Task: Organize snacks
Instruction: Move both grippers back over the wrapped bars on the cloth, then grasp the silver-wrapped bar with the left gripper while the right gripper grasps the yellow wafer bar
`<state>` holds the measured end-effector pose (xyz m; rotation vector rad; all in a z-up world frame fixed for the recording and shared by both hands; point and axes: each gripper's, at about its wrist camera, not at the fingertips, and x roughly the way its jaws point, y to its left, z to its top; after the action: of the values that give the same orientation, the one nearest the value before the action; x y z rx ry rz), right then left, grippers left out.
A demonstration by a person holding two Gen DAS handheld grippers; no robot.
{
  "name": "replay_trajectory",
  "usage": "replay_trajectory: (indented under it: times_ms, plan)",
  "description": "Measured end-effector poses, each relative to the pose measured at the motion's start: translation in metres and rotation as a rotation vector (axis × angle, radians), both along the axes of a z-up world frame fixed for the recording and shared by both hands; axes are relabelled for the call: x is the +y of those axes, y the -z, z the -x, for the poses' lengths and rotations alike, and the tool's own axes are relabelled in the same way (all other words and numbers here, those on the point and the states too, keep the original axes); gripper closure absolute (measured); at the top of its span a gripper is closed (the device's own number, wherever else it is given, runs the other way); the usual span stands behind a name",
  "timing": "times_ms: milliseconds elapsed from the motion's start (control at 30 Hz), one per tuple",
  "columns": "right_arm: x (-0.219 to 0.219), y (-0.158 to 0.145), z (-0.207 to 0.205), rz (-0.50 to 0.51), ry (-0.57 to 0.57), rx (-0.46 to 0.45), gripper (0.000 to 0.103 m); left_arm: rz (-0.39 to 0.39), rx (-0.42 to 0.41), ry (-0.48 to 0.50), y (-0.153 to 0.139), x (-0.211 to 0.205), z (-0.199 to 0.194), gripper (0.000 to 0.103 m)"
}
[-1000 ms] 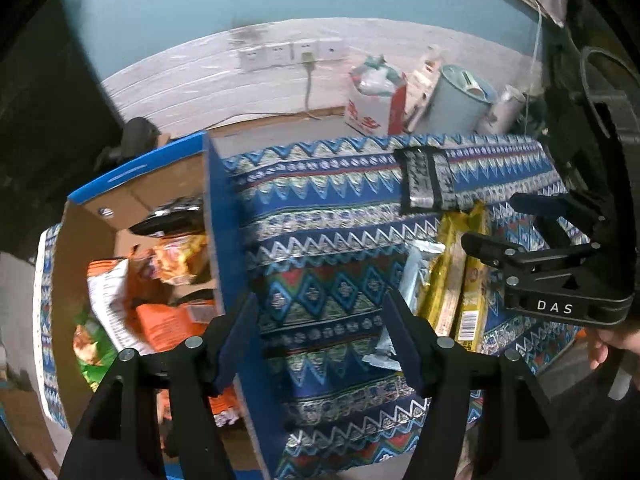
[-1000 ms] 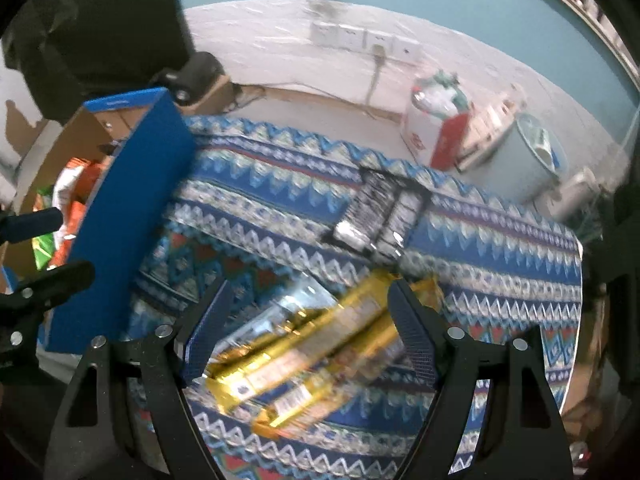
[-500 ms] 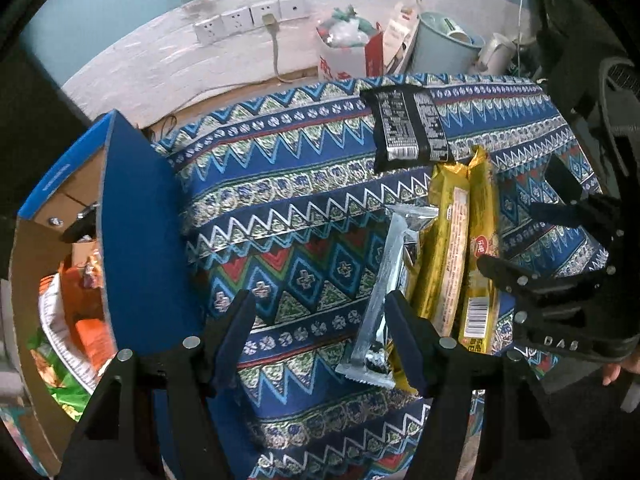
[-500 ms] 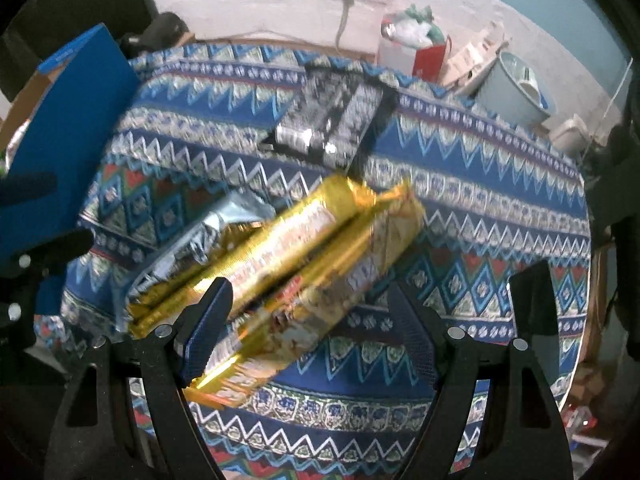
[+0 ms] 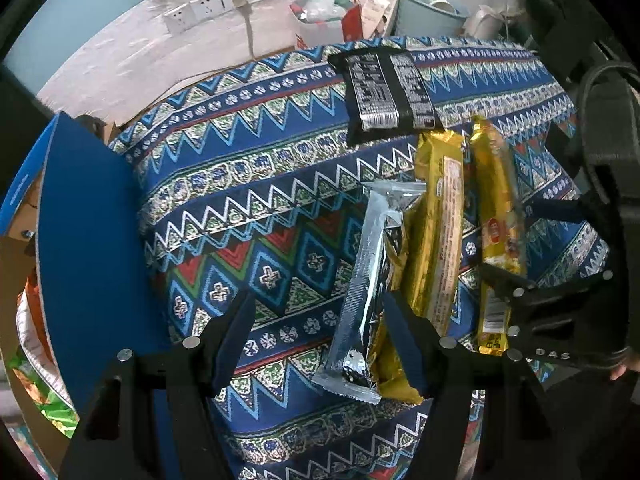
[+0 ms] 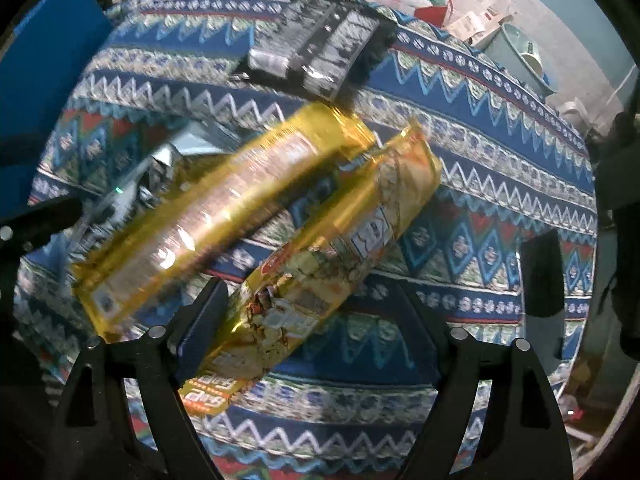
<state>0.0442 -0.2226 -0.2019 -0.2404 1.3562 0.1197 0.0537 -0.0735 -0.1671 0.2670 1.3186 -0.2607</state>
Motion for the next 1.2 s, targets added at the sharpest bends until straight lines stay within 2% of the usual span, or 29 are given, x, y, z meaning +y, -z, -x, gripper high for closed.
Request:
replay_trajectory:
  times_ms: [167, 333, 467, 567, 667, 933, 1133, 1200]
  plan:
    - [-0.013, 0.000, 0.006, 0.037, -0.010, 0.014, 0.021, -0.019, 0.021, 0.025, 0.011, -0.006, -0.002, 0.034]
    - [-0.041, -0.004, 0.008, 0.071, 0.067, 0.005, 0.021, -0.047, 0.042, 0.060, 0.024, -0.015, -0.004, 0.032]
    - [-0.060, -0.010, 0.007, -0.089, 0.195, 0.005, 0.021, -0.065, 0.054, 0.076, 0.033, -0.021, -0.006, 0.031]
    - [-0.070, -0.025, 0.010, -0.086, 0.235, -0.043, 0.021, -0.072, 0.052, 0.082, 0.037, -0.024, -0.008, 0.029]
    - [-0.077, -0.030, 0.015, -0.114, 0.280, -0.045, 0.021, -0.060, 0.054, 0.069, 0.039, -0.024, -0.012, 0.028]
    - [-0.108, -0.002, 0.012, -0.307, 0.493, 0.042, 0.021, -0.041, 0.060, 0.061, 0.041, -0.025, -0.020, 0.028]
    - [-0.110, 0.011, -0.001, -0.339, 0.529, 0.050, 0.021, -0.046, 0.051, 0.070, 0.041, -0.034, -0.021, 0.028]
    - [-0.098, 0.016, -0.017, -0.335, 0.520, 0.062, 0.021, -0.041, 0.054, 0.065, 0.042, -0.033, -0.022, 0.028]
